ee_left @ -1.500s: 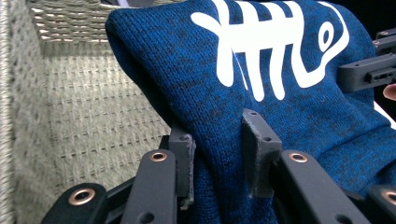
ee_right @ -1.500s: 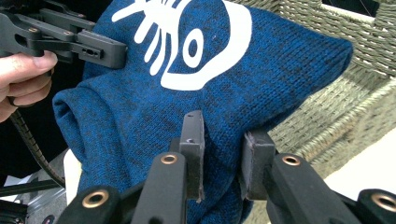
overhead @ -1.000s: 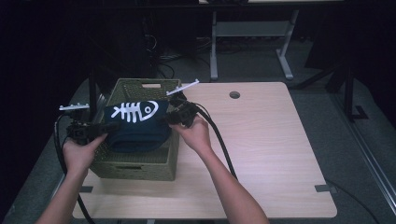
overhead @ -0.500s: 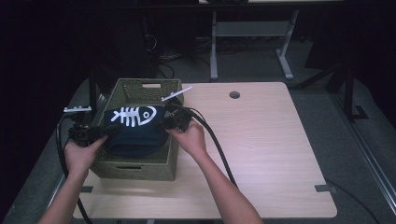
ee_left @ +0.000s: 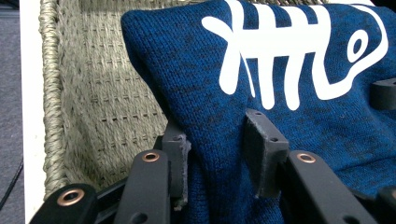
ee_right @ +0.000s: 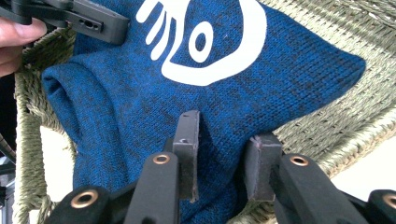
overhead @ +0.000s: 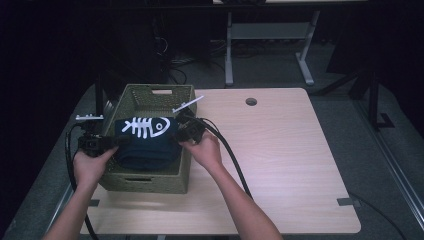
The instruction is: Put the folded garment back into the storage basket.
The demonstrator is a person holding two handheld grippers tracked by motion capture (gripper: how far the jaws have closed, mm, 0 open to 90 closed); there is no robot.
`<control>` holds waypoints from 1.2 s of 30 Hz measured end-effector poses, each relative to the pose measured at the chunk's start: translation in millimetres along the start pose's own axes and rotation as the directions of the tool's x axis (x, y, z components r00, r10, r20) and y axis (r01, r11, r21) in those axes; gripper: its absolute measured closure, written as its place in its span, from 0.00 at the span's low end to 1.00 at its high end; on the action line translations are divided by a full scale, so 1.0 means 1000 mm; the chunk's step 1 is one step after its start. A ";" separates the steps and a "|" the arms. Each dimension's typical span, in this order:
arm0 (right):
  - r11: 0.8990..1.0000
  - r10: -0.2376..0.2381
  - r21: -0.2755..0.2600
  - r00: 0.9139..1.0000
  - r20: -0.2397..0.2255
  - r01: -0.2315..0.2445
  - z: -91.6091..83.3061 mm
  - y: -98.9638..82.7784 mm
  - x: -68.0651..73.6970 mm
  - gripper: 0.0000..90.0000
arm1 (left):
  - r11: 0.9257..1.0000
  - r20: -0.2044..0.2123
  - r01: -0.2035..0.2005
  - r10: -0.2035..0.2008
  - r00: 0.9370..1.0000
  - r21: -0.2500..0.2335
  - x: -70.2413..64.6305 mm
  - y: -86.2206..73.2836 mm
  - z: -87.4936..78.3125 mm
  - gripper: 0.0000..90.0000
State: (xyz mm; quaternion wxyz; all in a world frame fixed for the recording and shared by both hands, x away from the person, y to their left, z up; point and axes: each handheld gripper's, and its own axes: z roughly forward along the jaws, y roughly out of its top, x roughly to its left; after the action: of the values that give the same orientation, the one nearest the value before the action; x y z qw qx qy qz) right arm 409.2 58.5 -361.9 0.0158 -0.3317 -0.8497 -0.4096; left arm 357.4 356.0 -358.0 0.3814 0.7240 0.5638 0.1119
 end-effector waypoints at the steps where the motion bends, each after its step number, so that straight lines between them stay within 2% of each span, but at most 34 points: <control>1: 1.000 0.000 0.001 1.000 0.000 0.000 0.000 0.000 0.001 0.76 | 1.000 -0.004 -0.003 0.003 1.000 0.002 0.000 0.000 0.000 0.71; 3: 1.000 -0.006 0.003 1.000 0.007 0.006 0.000 0.000 0.002 0.73 | 1.000 -0.018 -0.010 0.010 1.000 0.010 0.000 0.000 0.001 0.71; 5: 1.000 -0.018 0.008 0.999 0.036 0.018 0.001 0.001 0.004 0.60 | 1.000 -0.066 -0.011 0.012 0.998 0.014 0.001 0.001 0.003 0.65; 6: 1.000 -0.020 0.005 0.997 0.074 0.019 -0.001 0.001 0.006 0.53 | 1.000 -0.094 -0.009 0.010 0.995 0.011 0.003 0.002 0.003 0.58; 7: 0.999 -0.032 -0.001 0.992 0.121 0.032 -0.003 0.002 0.008 0.50 | 1.000 -0.102 -0.004 0.005 0.995 0.003 0.004 0.003 0.003 0.56; 8: 0.999 -0.041 -0.016 0.987 0.157 0.044 -0.004 0.003 0.010 0.48 | 1.000 -0.100 0.001 0.000 0.995 0.005 0.006 0.003 0.003 0.56; 9: 0.998 -0.057 -0.021 0.984 0.170 0.061 -0.007 0.004 0.011 0.48 | 1.000 -0.101 0.005 -0.005 0.995 -0.003 0.007 0.003 0.003 0.56; 13: 0.998 -0.053 -0.035 0.989 0.136 0.058 -0.014 0.007 0.010 0.49 | 1.000 -0.092 0.008 -0.010 0.996 -0.021 0.007 0.003 0.001 0.57; 15: 0.998 -0.039 -0.043 0.994 0.106 0.043 -0.018 0.006 0.007 0.49 | 1.000 -0.080 0.002 -0.004 0.997 -0.029 0.005 0.003 -0.001 0.56; 17: 0.998 -0.035 -0.051 0.995 0.094 0.040 -0.021 0.005 0.005 0.49 | 0.999 -0.074 -0.011 0.008 0.997 -0.038 0.002 0.003 -0.003 0.56; 21: 0.997 -0.002 -0.078 0.998 0.055 0.007 -0.031 0.002 -0.001 0.49 | 0.998 -0.046 -0.030 0.027 0.999 -0.060 -0.008 0.004 -0.005 0.54; 22: 0.996 -0.011 -0.084 0.999 0.049 0.015 -0.033 0.001 -0.004 0.48 | 0.997 -0.039 -0.043 0.040 0.998 -0.058 -0.011 0.005 -0.005 0.54; 27: 0.993 0.020 -0.119 1.000 0.015 -0.018 -0.048 -0.006 -0.013 0.47 | 0.995 0.001 -0.062 0.063 0.998 -0.081 -0.025 0.007 -0.003 0.53; 29: 0.992 0.021 -0.122 1.000 0.013 -0.019 -0.054 -0.010 -0.017 0.46 | 0.993 0.014 -0.078 0.079 0.997 -0.087 -0.032 0.009 -0.003 0.52; 31: 0.991 0.013 -0.130 1.000 0.010 -0.012 -0.060 -0.013 -0.021 0.44 | 0.992 0.029 -0.077 0.080 0.996 -0.104 -0.037 0.010 -0.003 0.51; 34: 0.989 0.029 -0.148 1.000 0.001 -0.028 -0.070 -0.020 -0.028 0.41 | 0.990 0.039 -0.100 0.104 0.994 -0.103 -0.046 0.011 0.000 0.52; 36: 0.985 0.042 -0.167 0.999 -0.004 -0.042 -0.076 -0.024 -0.032 0.40 | 0.990 0.050 -0.101 0.107 0.993 -0.102 -0.050 0.012 0.001 0.50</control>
State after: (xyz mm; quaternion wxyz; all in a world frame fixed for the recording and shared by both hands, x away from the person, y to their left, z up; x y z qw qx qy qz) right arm 401.8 -23.7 -337.7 -0.0030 -0.3495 -0.8053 -0.4789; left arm 349.4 309.3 -337.4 0.4261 0.7354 0.5082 0.1393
